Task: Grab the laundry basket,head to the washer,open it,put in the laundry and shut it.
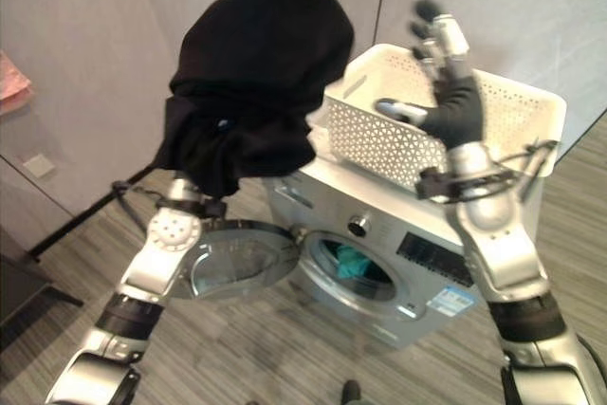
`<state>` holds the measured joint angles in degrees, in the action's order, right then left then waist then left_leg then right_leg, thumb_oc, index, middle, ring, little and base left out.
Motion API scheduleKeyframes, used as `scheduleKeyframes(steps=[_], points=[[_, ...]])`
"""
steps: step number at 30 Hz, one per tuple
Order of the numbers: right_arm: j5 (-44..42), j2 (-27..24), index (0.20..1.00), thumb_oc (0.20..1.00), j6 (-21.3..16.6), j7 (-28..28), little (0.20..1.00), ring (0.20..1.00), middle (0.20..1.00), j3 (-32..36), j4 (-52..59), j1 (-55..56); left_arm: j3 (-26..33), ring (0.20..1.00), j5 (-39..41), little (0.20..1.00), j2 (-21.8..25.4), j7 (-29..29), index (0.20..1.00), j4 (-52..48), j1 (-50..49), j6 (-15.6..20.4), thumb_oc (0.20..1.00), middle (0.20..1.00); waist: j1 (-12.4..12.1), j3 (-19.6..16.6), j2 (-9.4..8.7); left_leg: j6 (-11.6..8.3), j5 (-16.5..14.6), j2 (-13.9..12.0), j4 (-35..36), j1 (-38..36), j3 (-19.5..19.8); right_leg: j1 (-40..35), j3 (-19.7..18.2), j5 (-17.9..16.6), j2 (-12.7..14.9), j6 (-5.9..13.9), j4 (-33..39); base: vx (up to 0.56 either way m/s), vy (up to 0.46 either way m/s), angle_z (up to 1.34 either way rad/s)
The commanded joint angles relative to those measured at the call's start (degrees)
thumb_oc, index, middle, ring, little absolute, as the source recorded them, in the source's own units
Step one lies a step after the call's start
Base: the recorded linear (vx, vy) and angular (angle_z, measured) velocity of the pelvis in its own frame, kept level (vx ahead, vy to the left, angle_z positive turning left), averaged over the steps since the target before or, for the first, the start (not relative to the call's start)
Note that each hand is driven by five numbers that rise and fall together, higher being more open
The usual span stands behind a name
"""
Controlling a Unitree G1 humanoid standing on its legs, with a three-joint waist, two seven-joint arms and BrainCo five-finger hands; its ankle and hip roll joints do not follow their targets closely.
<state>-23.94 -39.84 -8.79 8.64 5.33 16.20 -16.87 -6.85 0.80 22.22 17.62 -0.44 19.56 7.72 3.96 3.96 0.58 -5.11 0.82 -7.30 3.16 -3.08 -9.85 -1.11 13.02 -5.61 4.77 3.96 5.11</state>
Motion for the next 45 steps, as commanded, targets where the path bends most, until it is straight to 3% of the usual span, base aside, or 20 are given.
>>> scheduleKeyframes(steps=[1, 2, 7, 17, 19, 25, 26, 27, 29, 30, 33, 34, 35, 38, 40, 41, 43, 45], points=[[2.5, -1.5, 1.0, 1.0, -4.8, 4.7, 1.0, 1.0, 1.0, 12.9, 0.6, 7.3, 4.1, 0.2, -1.7, 0.2, 4.3, 0.4, 0.2, -3.0, -5.3, 5.3, 0.2, 0.2, 1.6, -5.3, -1.88, 2.27, 2.9, 3.4, 1.6, 5.6, -1.4, -6.8, -2.6, 12.6, -1.5, 1.47, -2.8, 0.07, 0.019, -0.01], [2.5, -1.4, 1.0, 1.0, -4.8, 4.7, 1.0, 1.0, 1.0, 13.2, 1.0, 7.9, 4.0, 0.2, -1.6, 0.2, 4.3, 0.2, 0.2, -3.3, -5.6, 5.3, 0.2, 0.2, 1.4, -5.5, -1.92, 2.29, 2.9, 3.4, 1.6, 5.6, -1.4, -6.8, -2.6, 12.6, -1.4, 1.49, -2.8, 0.05, 0.018, -0.02], [9.4, -0.2, 1.0, 1.0, -3.6, 10.4, 1.0, 1.0, 1.0, 28.9, -4.8, 21.4, 10.4, 0.2, -1.5, 0.2, 5.1, -0.7, 0.2, -3.5, -15.5, 6.2, 0.2, 0.2, 3.0, -6.2, -1.77, 2.77, 1.6, 3.9, 1.8, 5.1, -2.1, -6.6, -3.6, 12.5, -0.8, 2.05, -2.9, 0.07, 0.033, -0.07], [10.2, 10.5, 1.0, 1.0, 0.1, 12.9, 1.0, 1.0, 1.0, 28.6, -24.4, 31.9, 12.1, 0.2, 1.3, 0.2, 3.0, -2.0, 0.2, -2.9, -21.7, 7.8, 0.2, 0.2, 3.3, -6.1, -1.79, 3.31, 0.4, 4.2, 1.8, 4.3, -2.9, -6.3, -4.2, 12.2, -0.1, 2.5, -3.2, 0.03, 0.014, -0.06], [11.4, 12.6, 1.0, 1.0, 2.1, 15.9, 1.0, 1.0, 1.0, 27.8, -35.8, 32.4, 9.3, 0.2, 4.8, 0.2, 1.4, -4.7, 0.2, -3.5, -23.7, 8.3, 0.2, 0.2, 2.8, -5.8, -1.78, 3.48, 0.1, 4.5, 1.8, 4.5, -2.7, -6.4, -3.9, 11.8, 0.1, 2.68, -2.8, 0.04, 0.014, 0.0], [12.5, 14.3, 1.0, 1.0, 4.7, 18.4, 1.0, 1.0, 1.0, 21.5, -54.2, 28.9, 2.6, 0.2, 10.4, 0.2, -0.6, -8.5, 0.2, -2.8, -24.9, 7.7, 0.2, 0.2, 1.0, -4.8, -1.85, 3.96, -0.4, 4.7, 1.3, 4.6, -2.3, -6.7, -3.6, 11.6, 0.7, 3.21, -2.3, 0.03, 0.013, 0.0], [6.3, 15.9, 1.0, 1.0, 3.8, 16.6, 1.0, 1.0, 1.0, 18.4, -66.3, 25.3, -0.5, 0.2, 11.9, 0.2, -0.4, -9.7, 0.2, -2.7, -24.6, 7.4, 0.2, 0.2, 0.0, -4.0, -2.14, 4.19, -1.3, 4.9, 0.0, 4.9, -2.4, -7.0, -3.7, 11.6, 1.2, 3.52, -2.2, 0.04, 0.035, -0.03], [3.8, 16.8, 1.0, 1.0, 4.0, 15.6, 1.0, 1.0, 1.0, 16.5, -71.6, 23.6, -2.3, 0.2, 12.8, 0.2, -0.3, -10.6, 0.2, -2.3, -24.3, 6.8, 0.2, 0.2, -0.8, -3.5, -2.36, 4.28, -2.0, 4.9, -1.6, 5.6, -2.1, -7.5, -3.5, 11.8, 1.5, 3.62, -2.2, 0.02, 0.033, -0.01], [3.5, 16.6, 1.0, 1.0, 3.6, 15.4, 1.0, 1.0, 1.0, 16.4, -72.4, 23.1, -2.2, 0.2, 12.9, 0.2, -0.3, -10.6, 0.2, -2.3, -24.1, 6.9, 0.2, 0.2, -0.8, -3.4, -2.36, 4.3, -1.9, 4.8, -2.0, 6.0, -2.2, -7.2, -3.5, 11.5, 1.4, 3.56, -2.1, -0.02, 0.017, 0.01], [2.2, 20.5, 1.0, 1.0, 5.1, 12.8, 1.0, 1.0, 1.0, 8.7, -81.4, 17.6, -8.1, 0.2, 14.5, 0.2, 0.2, -12.5, 0.2, -1.1, -22.8, 5.7, 0.2, 0.2, -3.1, -1.4, -2.69, 5.16, -4.6, 5.1, -6.9, 8.9, -1.1, -6.8, -2.8, 12.6, 2.5, 3.72, -4.0, -0.03, 0.061, 0.03], [-2.1, 24.2, 1.0, 1.0, 5.6, 9.2, 1.0, 1.0, 1.0, 5.4, -86.4, 14.3, -12.9, 0.2, 15.0, 0.2, 1.2, -14.1, 0.2, -0.2, -20.2, 4.8, 0.2, 0.2, -4.1, -0.1, -2.12, 6.67, -6.8, 5.4, -9.1, 9.3, -1.0, -3.7, -2.5, 14.5, 3.1, 4.03, -11.9, -0.01, 0.125, 0.08], [-4.1, 25.9, 1.0, 1.0, 5.8, 8.0, 1.0, 1.0, 1.0, 3.4, -88.2, 12.3, -16.6, 0.2, 14.3, 0.2, 1.6, -14.8, 0.2, 0.4, -17.9, 4.7, 0.2, 0.2, -4.0, 0.9, -1.54, 8.06, -8.1, 6.3, -9.7, 8.4, 0.0, 0.5, -2.8, 12.7, 4.0, 5.59, -20.8, 0.0, 0.143, 0.03], [-4.2, 25.9, 1.0, 1.0, 5.8, 7.9, 1.0, 1.0, 1.0, 3.4, -88.3, 12.2, -16.6, 0.2, 14.2, 0.2, 1.6, -14.8, 0.2, 0.5, -17.7, 4.8, 0.2, 0.2, -4.1, 0.9, -1.52, 8.1, -7.8, 6.2, -9.7, 8.7, -0.1, 0.9, -2.9, 12.6, 4.0, 5.55, -21.0, -0.02, 0.173, -0.07], [-4.3, 27.1, 1.0, 1.0, 6.7, 7.8, 1.0, 1.0, 1.0, 0.1, -88.9, 8.7, -21.4, 0.2, 13.3, 0.2, 1.3, -14.8, 0.2, 2.2, -13.7, 4.9, 0.2, 0.2, -2.9, 3.5, 0.09, 10.53, -9.1, 7.0, -11.0, 8.0, 0.8, 8.1, -5.0, 8.6, 5.3, 7.16, -34.7, -0.01, 0.157, -0.04], [-3.6, 27.6, 1.0, 1.0, 7.0, 8.2, 1.0, 1.0, 1.0, -0.8, -89.3, 7.6, -23.3, 0.2, 13.3, 0.2, 0.8, -14.9, 0.2, 3.2, -11.9, 4.8, 0.2, 0.2, -2.7, 4.4, 1.21, 11.1, -9.8, 6.9, -11.7, 7.7, 0.9, 10.5, -4.8, 8.6, 6.5, 6.94, -37.6, 0.04, 0.096, 0.0], [-3.6, 27.6, 1.0, 1.0, 7.0, 8.2, 1.0, 1.0, 1.0, -0.8, -89.3, 7.6, -23.3, 0.2, 13.3, 0.2, 0.7, -14.9, 0.2, 3.2, -11.9, 4.8, 0.2, 0.2, -2.7, 4.4, 1.19, 11.11, -9.8, 7.0, -11.7, 7.7, 0.9, 10.6, -4.8, 8.6, 6.6, 6.95, -37.7, 0.12, 0.029, 0.02], [-3.2, 26.9, 1.0, 1.0, 7.9, 8.6, 1.0, 1.0, 1.0, -1.0, -91.8, 6.1, -25.9, 0.2, 13.0, 0.2, -0.4, -15.8, 0.2, 5.9, -9.4, 4.8, 0.2, 0.2, -2.1, 5.0, 2.33, 10.07, -11.0, 6.7, -10.5, 5.8, 2.2, 12.2, -5.6, 12.2, 9.4, 5.65, -31.6, 0.17, -0.006, 0.07], [-3.0, 26.4, 1.0, 1.0, 8.5, 8.6, 1.0, 1.0, 1.0, -0.8, -92.8, 5.3, -26.5, 0.2, 13.5, 0.2, -1.9, -16.2, 0.2, 7.9, -8.3, 4.4, 0.2, 0.2, -2.0, 4.9, 2.16, 9.04, -11.6, 6.7, -10.2, 5.6, 2.4, 13.0, -6.4, 10.2, 12.4, 5.83, -23.6, 0.11, -0.092, 0.04]])
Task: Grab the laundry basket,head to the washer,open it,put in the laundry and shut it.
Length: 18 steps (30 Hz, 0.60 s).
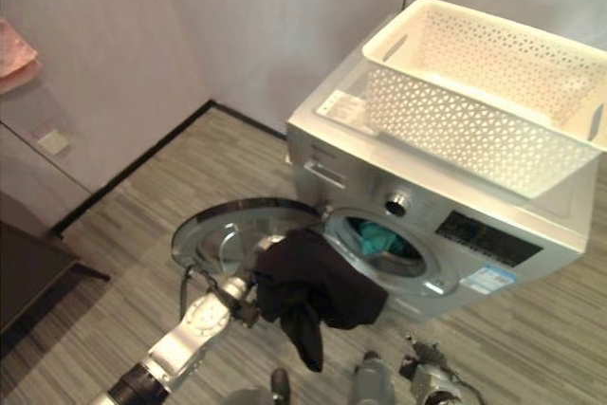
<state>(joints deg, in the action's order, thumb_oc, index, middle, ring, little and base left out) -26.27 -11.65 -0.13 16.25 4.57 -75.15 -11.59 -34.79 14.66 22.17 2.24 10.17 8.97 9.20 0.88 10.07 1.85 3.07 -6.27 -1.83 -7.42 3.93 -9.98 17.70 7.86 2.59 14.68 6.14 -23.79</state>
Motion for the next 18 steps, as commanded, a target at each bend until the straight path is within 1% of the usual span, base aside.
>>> scheduleKeyframes(steps=[1, 2, 3, 4, 5, 6, 7, 8, 9, 10, 12, 13, 15, 18], points=[[-0.7, -2.4, 1.0, 1.0, 0.1, 1.0, 1.0, 1.0, 1.0, 0.4, -2.1, -0.5, 0.9, 0.2, -0.4, 0.2, -2.5, -1.0, 0.2, -2.1, 3.4, 3.0, 0.2, 0.2, 1.2, -0.9, 0.73, 0.39, -5.3, 1.5, -0.1, -1.5, 3.3, -5.7, -2.3, -0.9, 3.8, 4.37, 11.7, 0.14, -0.139, -0.06], [-1.2, -2.7, 1.0, 1.0, 0.2, 1.3, 1.0, 1.0, 1.0, 1.0, -2.5, -0.7, 0.5, 0.2, -0.4, 0.2, -3.0, -1.0, 0.2, -1.6, 4.4, 2.9, 0.2, 0.2, 1.5, -0.5, 0.46, -0.12, -6.1, 1.8, -0.7, -1.5, 4.1, -5.3, -3.8, -3.3, 5.2, 5.01, 16.2, 0.12, -0.139, -0.01], [-1.5, -2.7, 1.0, 1.0, 0.3, 1.2, 1.0, 1.0, 1.0, 1.2, -2.6, -0.9, 0.4, 0.2, -0.3, 0.2, -3.4, -1.0, 0.2, -1.1, 5.0, 2.9, 0.2, 0.2, 1.7, -0.2, 0.04, -0.56, -6.6, 1.8, -1.2, -1.5, 4.4, -5.0, -4.4, -5.0, 6.1, 5.51, 18.5, 0.1, -0.157, 0.16], [-1.5, -2.9, 1.0, 1.0, 0.5, 1.2, 1.0, 1.0, 1.0, 1.3, -2.9, -1.1, 0.4, 0.2, -0.1, 0.2, -3.8, -0.9, 0.2, -0.1, 5.9, 3.0, 0.2, 0.2, 1.8, 0.2, -0.27, -0.95, -7.4, 1.6, -2.2, -1.0, 4.8, -4.8, -4.7, -7.4, 7.1, 6.43, 21.6, 0.07, -0.18, 0.26], [-1.4, -3.0, 1.0, 1.0, 0.5, 1.3, 1.0, 1.0, 1.0, 1.3, -2.8, -1.0, 0.3, 0.2, 0.1, 0.2, -4.2, -0.6, 0.2, 0.2, 6.3, 3.1, 0.2, 0.2, 1.9, 0.6, -0.6, -1.52, -7.7, 1.2, -2.8, -0.6, 5.2, -4.3, -4.6, -8.9, 8.0, 6.87, 22.6, 0.08, -0.229, 0.45], [-1.4, -2.9, 1.0, 1.0, 0.4, 1.4, 1.0, 1.0, 1.0, 1.6, -2.7, -0.6, 0.4, 0.2, 0.6, 0.2, -4.3, -0.3, 0.2, 0.8, 6.9, 3.1, 0.2, 0.2, 1.9, 1.1, -1.39, -2.11, -7.7, 0.9, -4.2, 0.3, 5.7, -4.6, -4.1, -9.4, 8.2, 6.77, 22.7, 0.07, -0.218, 0.49], [-1.2, -3.0, 1.0, 1.0, 0.3, 1.2, 1.0, 1.0, 1.0, 1.6, -2.4, -0.1, 0.3, 0.2, 0.8, 0.2, -4.5, -0.3, 0.2, 1.1, 7.1, 3.0, 0.2, 0.2, 1.8, 1.3, -2.09, -2.4, -7.9, 1.1, -4.8, 0.8, 6.0, -5.2, -3.7, -9.8, 8.4, 7.04, 22.9, 0.02, -0.215, 0.6], [-1.2, -2.9, 1.0, 1.0, 0.2, 1.2, 1.0, 1.0, 1.0, 2.0, -2.2, 0.7, -0.1, 0.2, 0.8, 0.2, -4.9, -0.2, 0.2, 2.0, 7.9, 3.0, 0.2, 0.2, 2.0, 1.8, -3.26, -2.77, -7.9, 1.7, -5.5, 1.6, 7.0, -5.4, -4.0, -10.7, 8.4, 7.56, 22.4, -0.01, -0.11, 0.69], [-1.2, -2.8, 1.0, 1.0, 0.2, 1.2, 1.0, 1.0, 1.0, 2.1, -2.2, 0.7, -0.2, 0.2, 0.8, 0.2, -5.0, -0.2, 0.2, 2.1, 8.0, 3.1, 0.2, 0.2, 2.1, 1.8, -3.36, -2.73, -7.9, 1.8, -5.7, 1.9, 7.2, -5.4, -3.9, -10.7, 8.6, 7.64, 22.3, -0.12, -0.261, 0.49], [-1.3, -3.4, 1.0, 1.0, -0.7, 1.6, 1.0, 1.0, 1.0, 3.0, -1.5, 3.2, -1.4, 0.2, 0.8, 0.2, -6.4, -0.2, 0.2, 3.9, 10.0, 3.2, 0.2, 0.2, 2.6, 3.0, -4.67, -4.51, -7.1, 1.6, -7.2, 6.0, 9.5, -3.6, -3.6, -9.9, 7.9, 7.82, 20.4, -0.15, -0.27, 0.46], [-1.5, -4.2, 1.0, 1.0, -1.2, 2.1, 1.0, 1.0, 1.0, 3.9, -1.7, 3.6, -1.6, 0.2, 1.2, 0.2, -7.0, 0.2, 0.2, 5.2, 10.5, 3.2, 0.2, 0.2, 3.5, 3.3, -4.38, -5.95, -5.4, 0.1, -6.6, 9.0, 11.1, -1.2, -2.1, -9.2, 7.1, 7.34, 18.7, -0.16, -0.274, 0.68], [-2.5, -4.7, 1.0, 1.0, -1.7, 2.6, 1.0, 1.0, 1.0, 4.5, -1.7, 3.9, -1.9, 0.2, 1.8, 0.2, -7.2, 0.2, 0.2, 5.3, 10.8, 3.0, 0.2, 0.2, 3.9, 3.9, -4.11, -6.51, -4.0, -0.4, -6.0, 10.8, 11.8, -0.2, -1.5, -8.9, 6.5, 7.0, 18.3, -0.12, -0.161, 0.83], [-3.1, -5.1, 1.0, 1.0, -2.1, 3.1, 1.0, 1.0, 1.0, 4.7, -1.5, 3.9, -2.1, 0.2, 2.2, 0.2, -7.3, 0.2, 0.2, 5.6, 11.1, 2.9, 0.2, 0.2, 4.4, 3.9, -3.66, -6.97, -2.9, -1.0, -4.7, 11.9, 12.2, 0.5, -0.5, -8.8, 6.0, 6.75, 18.8, -0.07, -0.082, 0.41], [-2.8, -5.0, 1.0, 1.0, -2.7, 3.4, 1.0, 1.0, 1.0, 4.2, -0.4, 4.2, -2.2, 0.2, 2.6, 0.2, -7.3, 0.1, 0.2, 6.2, 11.0, 2.7, 0.2, 0.2, 5.1, 4.0, -3.55, -7.11, -2.1, -1.7, -3.1, 12.1, 11.7, 1.3, -0.7, -9.0, 5.2, 6.46, 19.7, -0.01, -0.01, -0.02]])
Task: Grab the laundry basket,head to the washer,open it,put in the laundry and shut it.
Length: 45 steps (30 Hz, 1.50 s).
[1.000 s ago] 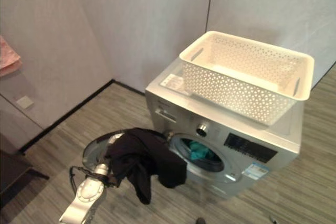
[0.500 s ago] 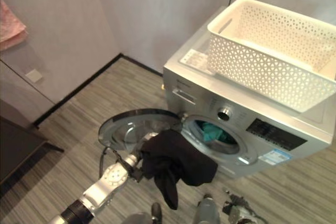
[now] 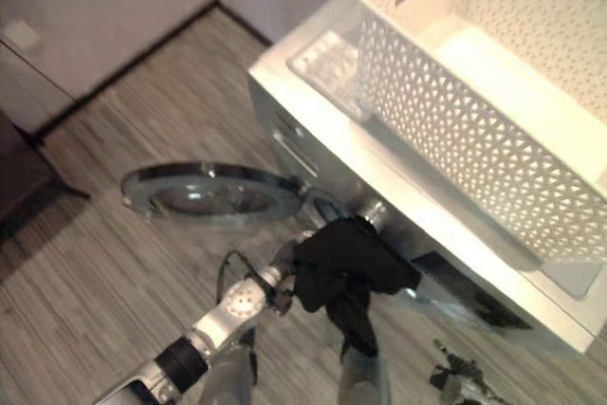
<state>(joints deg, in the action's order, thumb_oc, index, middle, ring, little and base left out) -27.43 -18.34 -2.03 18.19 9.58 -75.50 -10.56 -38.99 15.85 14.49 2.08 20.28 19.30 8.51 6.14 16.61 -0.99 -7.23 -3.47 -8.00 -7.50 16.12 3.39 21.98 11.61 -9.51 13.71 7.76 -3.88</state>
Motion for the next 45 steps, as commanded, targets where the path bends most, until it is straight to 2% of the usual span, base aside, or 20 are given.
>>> scheduleKeyframes(steps=[1, 4, 8, 12, 15, 18, 20, 23, 26, 27, 30, 31, 32, 33, 35, 40, 45], points=[[-1.3, 1.8, 1.0, 1.0, -0.8, 1.5, 1.0, 1.0, 1.0, -1.1, 0.1, 3.3, 2.0, 0.2, 1.4, 0.2, 0.4, 0.2, 0.2, -3.9, 0.6, 3.5, 0.2, 0.2, -0.1, -2.5, -0.7, 3.23, -4.9, 4.2, -2.6, -0.3, -2.0, -2.8, -4.6, 3.1, 6.0, 4.82, -0.1, -0.01, 0.014, -0.16], [1.3, 2.4, 1.0, 1.0, -0.5, 1.6, 1.0, 1.0, 1.0, -2.6, 0.6, 4.1, 2.3, 0.2, 1.7, 0.2, 0.6, 0.5, 0.2, -3.4, 0.1, 3.7, 0.2, 0.2, 0.5, -2.6, -0.81, 3.55, -5.1, 4.1, -1.9, -0.6, -2.9, -1.9, -5.3, 2.7, 5.8, 4.77, 0.0, -0.01, 0.026, -0.11], [3.3, 4.1, 1.0, 1.0, 0.2, 1.4, 1.0, 1.0, 1.0, -4.4, 0.5, 4.8, 2.2, 0.2, 1.7, 0.2, 1.0, 1.6, 0.2, -3.4, 1.2, 4.0, 0.2, 0.2, 1.6, -0.9, -1.1, 4.27, -6.0, 4.4, -2.4, -0.1, -3.9, 1.6, -7.3, 2.3, 5.2, 4.73, -1.0, -0.06, 0.045, -0.22], [3.9, 5.7, 1.0, 1.0, 0.7, 1.7, 1.0, 1.0, 1.0, -5.3, -0.7, 5.4, 1.6, 0.2, 2.3, 0.2, 1.1, 3.1, 0.2, -3.9, 4.4, 4.5, 0.2, 0.2, 2.5, 1.4, -1.24, 4.78, -7.3, 5.2, -7.8, 5.5, -4.0, 6.8, -8.6, 3.2, 5.6, 4.26, -4.6, -0.1, 0.005, -0.24], [4.9, 6.3, 1.0, 1.0, 1.1, 2.3, 1.0, 1.0, 1.0, -6.2, -1.6, 5.0, 1.7, 0.2, 2.9, 0.2, 0.5, 4.9, 0.2, -3.7, 8.2, 4.8, 0.2, 0.2, 3.4, 1.7, -0.81, 5.13, -10.1, 5.1, -16.3, 12.7, -3.4, 12.1, -9.2, 5.3, 5.7, 3.67, -9.8, -0.1, 0.012, 0.0], [5.1, 6.0, 1.0, 1.0, 0.9, 2.5, 1.0, 1.0, 1.0, -6.3, -1.9, 4.7, 1.9, 0.2, 2.6, 0.2, -0.4, 6.7, 0.2, -1.4, 12.6, 4.8, 0.2, 0.2, 4.4, 0.4, -0.69, 6.26, -13.7, 4.8, -26.2, 20.1, -2.7, 18.7, -11.1, 8.4, 5.5, 3.09, -17.8, -0.04, 0.054, -0.04], [5.2, 5.5, 1.0, 1.0, 0.1, 2.7, 1.0, 1.0, 1.0, -7.1, -0.7, 4.2, 3.4, 0.2, 2.2, 0.2, -1.5, 8.3, 0.2, 1.4, 16.1, 4.8, 0.2, 0.2, 4.5, -0.4, -0.19, 6.85, -18.5, 4.1, -34.4, 24.7, -1.0, 23.2, -12.5, 13.0, 4.6, 2.93, -26.0, 0.05, 0.061, -0.09], [4.3, 5.5, 1.0, 1.0, -0.6, 2.4, 1.0, 1.0, 1.0, -7.5, 0.3, 3.2, 4.1, 0.2, 1.4, 0.2, -1.9, 9.2, 0.2, 3.4, 17.7, 4.4, 0.2, 0.2, 4.4, -1.1, -0.38, 7.25, -19.8, 4.0, -37.9, 27.3, -0.2, 25.6, -13.2, 14.6, 4.3, 2.6, -29.6, -0.01, 0.034, -0.09], [0.4, 6.0, 1.0, 1.0, -3.1, 2.6, 1.0, 1.0, 1.0, -8.7, 5.6, 1.3, 4.1, 0.2, 0.6, 0.2, -3.4, 10.5, 0.2, 6.0, 20.0, 4.1, 0.2, 0.2, 4.2, -0.8, -1.65, 7.32, -21.3, 3.7, -41.5, 30.2, 1.0, 28.7, -13.7, 17.5, 3.4, 1.5, -34.5, -0.01, -0.003, 0.16], [0.4, 6.1, 1.0, 1.0, -3.1, 2.7, 1.0, 1.0, 1.0, -8.8, 5.6, 1.3, 4.1, 0.2, 0.6, 0.2, -3.4, 10.5, 0.2, 6.1, 20.0, 4.1, 0.2, 0.2, 4.2, -0.9, -1.66, 7.32, -21.3, 3.7, -41.6, 30.3, 1.0, 28.8, -13.8, 17.6, 3.4, 1.5, -34.6, -0.01, -0.027, 0.12], [-0.6, 6.1, 1.0, 1.0, -5.1, 3.7, 1.0, 1.0, 1.0, -10.4, 14.8, 0.6, 4.4, 0.2, -0.1, 0.2, -3.8, 11.9, 0.2, 7.9, 21.6, 3.9, 0.2, 0.2, 4.3, -0.7, -2.63, 7.05, -21.6, 3.4, -43.0, 32.5, 1.5, 31.2, -14.0, 19.0, 2.8, 0.82, -36.8, -0.02, -0.051, 0.02], [-0.6, 5.5, 1.0, 1.0, -6.5, 4.9, 1.0, 1.0, 1.0, -10.9, 23.4, 0.7, 4.8, 0.2, -1.1, 0.2, -4.1, 13.5, 0.2, 9.7, 23.4, 3.6, 0.2, 0.2, 4.8, -0.5, -3.25, 6.78, -21.7, 3.2, -44.2, 34.9, 2.0, 33.4, -14.3, 19.6, 2.3, 0.27, -38.2, -0.03, -0.061, 0.03], [-0.5, 5.5, 1.0, 1.0, -6.3, 5.0, 1.0, 1.0, 1.0, -10.9, 23.6, 0.9, 4.8, 0.2, -1.1, 0.2, -4.1, 13.5, 0.2, 9.8, 23.4, 3.6, 0.2, 0.2, 4.8, -0.6, -3.21, 6.76, -21.8, 3.2, -44.4, 35.1, 2.0, 33.6, -14.3, 19.7, 2.3, 0.26, -38.3, -0.03, -0.087, 0.06], [0.2, 4.8, 1.0, 1.0, -7.5, 5.9, 1.0, 1.0, 1.0, -11.0, 30.2, 1.0, 5.3, 0.2, -2.0, 0.2, -4.4, 14.8, 0.2, 11.7, 25.2, 3.4, 0.2, 0.2, 5.4, -0.6, -3.46, 6.5, -21.9, 2.9, -45.3, 37.2, 2.1, 35.6, -14.5, 20.2, 2.0, -0.24, -39.4, -0.02, -0.072, 0.07], [1.2, 4.0, 1.0, 1.0, -8.4, 7.1, 1.0, 1.0, 1.0, -10.6, 36.2, 1.0, 6.0, 0.2, -2.3, 0.2, -4.9, 15.9, 0.2, 13.2, 27.5, 3.2, 0.2, 0.2, 6.0, -0.7, -3.59, 6.05, -21.9, 2.6, -46.0, 39.7, 2.3, 38.2, -15.0, 20.7, 1.5, -0.72, -40.7, -0.01, -0.073, 0.04], [2.7, 3.1, 1.0, 1.0, -9.7, 9.0, 1.0, 1.0, 1.0, -9.4, 43.7, 0.7, 7.7, 0.2, -2.3, 0.2, -5.5, 18.3, 0.2, 15.5, 32.1, 3.4, 0.2, 0.2, 7.4, -1.4, -3.49, 5.27, -21.8, 2.0, -47.9, 44.9, 2.7, 43.5, -15.6, 21.4, 0.5, -1.22, -43.4, 0.0, -0.038, -0.11], [2.6, 2.0, 1.0, 1.0, -11.0, 9.1, 1.0, 1.0, 1.0, -9.8, 46.8, -0.8, 9.8, 0.2, -1.8, 0.2, -6.1, 20.7, 0.2, 26.9, 44.1, 2.0, 0.2, 0.2, 9.6, -3.2, -3.76, 4.72, -22.1, 0.5, -50.1, 49.8, 3.2, 49.0, -15.9, 21.7, -1.4, -1.67, -45.9, 0.0, -0.031, -0.09]])
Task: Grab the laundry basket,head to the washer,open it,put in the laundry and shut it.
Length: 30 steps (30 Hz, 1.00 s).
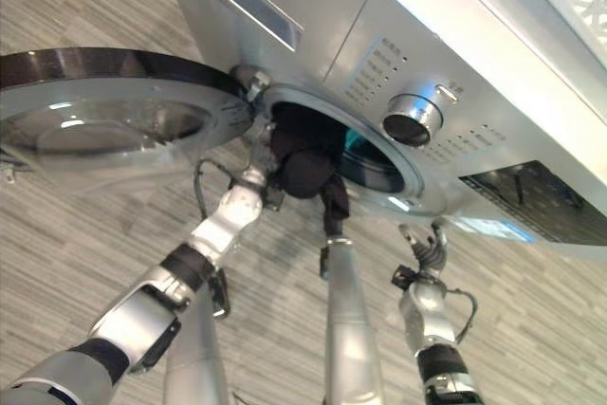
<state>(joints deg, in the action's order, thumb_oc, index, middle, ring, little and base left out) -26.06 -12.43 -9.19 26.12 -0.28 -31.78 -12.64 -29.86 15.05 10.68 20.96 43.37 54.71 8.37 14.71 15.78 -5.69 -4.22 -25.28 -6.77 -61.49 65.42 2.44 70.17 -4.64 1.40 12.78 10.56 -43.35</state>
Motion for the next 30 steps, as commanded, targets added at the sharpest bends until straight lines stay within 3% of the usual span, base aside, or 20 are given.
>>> scheduleKeyframes(steps=[1, 4, 8, 11, 14, 16, 17, 18, 19, 20, 21, 23, 25, 30], points=[[1.2, -4.3, 1.0, 1.0, -4.0, 1.0, 1.0, 1.0, 1.0, -0.1, 3.3, 1.0, 1.4, 0.2, 0.2, 0.2, -2.1, 1.9, 0.2, 7.5, 12.4, 1.9, 0.2, 0.2, 1.8, -2.8, 0.87, 1.55, -0.4, -1.2, 3.5, 1.3, 4.2, 1.8, 0.3, 10.8, -0.8, -4.52, -6.8, 0.01, -0.076, -0.19], [1.3, -4.7, 1.0, 1.0, -4.0, 0.7, 1.0, 1.0, 1.0, -0.6, 3.5, 0.8, 5.5, 0.2, 7.6, 0.2, -2.9, 2.9, 0.2, 13.2, 21.5, 2.7, 0.2, 0.2, 3.6, -3.7, 0.44, 1.04, -0.1, -2.3, 3.6, 2.2, 3.9, 3.0, 0.7, 10.3, -1.5, -4.36, -6.5, 0.01, -0.05, -0.16], [2.5, -5.5, 1.0, 1.0, -2.7, 1.8, 1.0, 1.0, 1.0, 0.2, 0.9, -0.3, 12.1, 0.2, 27.5, 0.2, -7.8, 3.4, 0.2, 8.1, 33.3, 8.9, 0.2, 0.2, 6.0, -5.3, 0.37, 0.29, 1.4, -3.1, 6.3, 2.0, 4.4, 2.8, 1.4, 9.5, -1.8, -3.66, -4.6, 0.02, -0.085, -0.11], [3.6, -5.4, 1.0, 1.0, -1.0, 1.4, 1.0, 1.0, 1.0, 1.3, -1.0, 1.6, 16.7, 0.2, 38.1, 0.2, -12.1, 3.2, 0.2, -2.3, 34.4, 15.5, 0.2, 0.2, 6.6, -6.5, 0.51, -0.02, 2.5, -3.4, 8.5, 1.1, 4.4, 2.0, 1.8, 9.0, -1.9, -3.28, -3.3, 0.02, -0.064, 0.04], [1.7, -4.8, 1.0, 1.0, -0.3, 0.8, 1.0, 1.0, 1.0, 2.1, -6.3, 3.1, 17.1, 0.2, 39.0, 0.2, -13.6, 3.5, 0.2, -5.4, 31.7, 16.5, 0.2, 0.2, 6.7, -7.3, 0.22, -0.16, 2.6, -3.5, 9.1, 0.3, 4.4, 1.6, 2.1, 8.8, -2.2, -3.33, -3.1, 0.01, -0.031, 0.04], [0.0, -6.4, 1.0, 1.0, 0.5, -1.3, 1.0, 1.0, 1.0, 2.5, -15.7, 3.7, 10.6, 1.0, 29.1, 1.0, -11.2, -1.8, 1.0, 6.1, 29.9, 5.5, 1.0, 1.0, 6.5, -8.3, -0.12, -0.48, 2.8, -4.4, 9.4, -0.7, 3.9, 0.8, 2.5, 8.5, -2.5, -3.68, -2.8, 0.0, 0.0, 0.0], [0.2, -7.9, 1.0, 1.0, 1.8, -2.4, 1.0, 1.0, 1.0, 3.2, -19.5, 3.3, 4.9, 1.0, 20.0, 1.0, -8.0, -7.0, 1.0, 16.2, 31.7, -0.8, 1.0, 1.0, 6.3, -8.5, 0.16, -0.52, 3.0, -4.8, 9.5, -0.9, 3.7, 0.7, 2.5, 8.3, -2.5, -3.71, -2.7, -0.01, 0.036, -0.03], [-0.4, -9.5, 1.0, 1.0, 3.2, -4.2, 1.0, 1.0, 1.0, 3.3, -24.6, 2.7, -3.9, 1.0, 2.7, 1.0, -4.5, -9.4, 1.0, 27.8, 34.2, -7.0, 1.0, 1.0, 5.3, -8.6, 1.12, -0.39, 3.3, -5.1, 10.0, -1.3, 3.5, 0.3, 2.8, 8.1, -2.1, -3.67, -2.3, -0.01, 0.038, -0.05], [-0.5, -9.5, 1.0, 1.0, 3.1, -4.3, 1.0, 1.0, 1.0, 3.2, -24.9, 2.5, -3.8, 1.0, 2.5, 1.0, -4.6, -9.4, 1.0, 28.0, 34.4, -6.9, 1.0, 1.0, 5.3, -8.4, 1.06, -0.39, 3.2, -5.1, 9.9, -1.4, 3.5, 0.2, 2.8, 8.1, -2.2, -3.67, -2.3, -0.01, 0.043, -0.03], [-2.4, -9.9, 1.0, 1.0, 3.2, -5.2, 1.0, 1.0, 1.0, 2.9, -29.7, 1.8, -10.3, 1.0, -10.3, 1.0, -3.9, -10.5, 1.0, 33.7, 35.9, -10.3, 1.0, 1.0, 4.2, -8.0, 2.14, -0.36, 3.5, -5.2, 10.6, -1.9, 3.5, -0.3, 3.0, 8.1, -1.8, -3.34, -1.9, 0.0, 0.0, 0.0], [-2.5, -9.8, 1.0, 1.0, 3.1, -5.2, 1.0, 1.0, 1.0, 2.9, -29.9, 1.7, -10.3, 1.0, -10.5, 1.0, -4.0, -10.5, 1.0, 33.7, 36.0, -10.3, 1.0, 1.0, 4.1, -7.9, 2.05, -0.37, 3.4, -5.2, 10.6, -2.0, 3.5, -0.3, 3.0, 8.1, -1.8, -3.34, -1.9, 0.0, 0.032, 0.01], [-5.0, -9.7, 1.0, 1.0, 3.2, -6.4, 1.0, 1.0, 1.0, 2.1, -33.2, 0.9, -18.5, 1.0, -25.9, 1.0, -3.5, -11.4, 1.0, 35.8, 36.6, -12.0, 1.0, 1.0, 3.1, -7.1, 3.0, -0.44, 3.7, -5.2, 11.9, -3.0, 3.3, -1.2, 3.0, 8.0, -1.4, -3.03, -1.2, 0.0, 0.0, 0.0], [-7.5, -8.8, 1.0, 1.0, 3.7, -7.3, 1.0, 1.0, 1.0, 0.0, -34.2, -1.7, -26.5, 1.0, -38.7, 1.0, -4.1, -16.3, 1.0, 35.7, 32.7, -14.4, 1.0, 1.0, 2.1, -5.9, 3.68, -0.46, 4.1, -5.0, 13.8, -4.6, 3.1, -2.6, 2.9, 8.0, -1.0, -2.75, 0.0, -0.01, 0.038, 0.06], [-10.0, -8.7, 1.0, 1.0, 3.1, -7.5, 1.0, 1.0, 1.0, -2.5, -32.3, -3.9, -27.3, 1.0, -41.6, 1.0, -6.1, -15.2, 1.0, 28.5, 32.6, -14.7, 1.0, 1.0, 0.7, -4.3, 3.79, -0.76, 5.8, -4.3, 17.7, -7.9, 2.9, -5.5, 3.3, 7.9, -0.7, -2.55, 2.0, -0.01, 0.002, 0.06]])
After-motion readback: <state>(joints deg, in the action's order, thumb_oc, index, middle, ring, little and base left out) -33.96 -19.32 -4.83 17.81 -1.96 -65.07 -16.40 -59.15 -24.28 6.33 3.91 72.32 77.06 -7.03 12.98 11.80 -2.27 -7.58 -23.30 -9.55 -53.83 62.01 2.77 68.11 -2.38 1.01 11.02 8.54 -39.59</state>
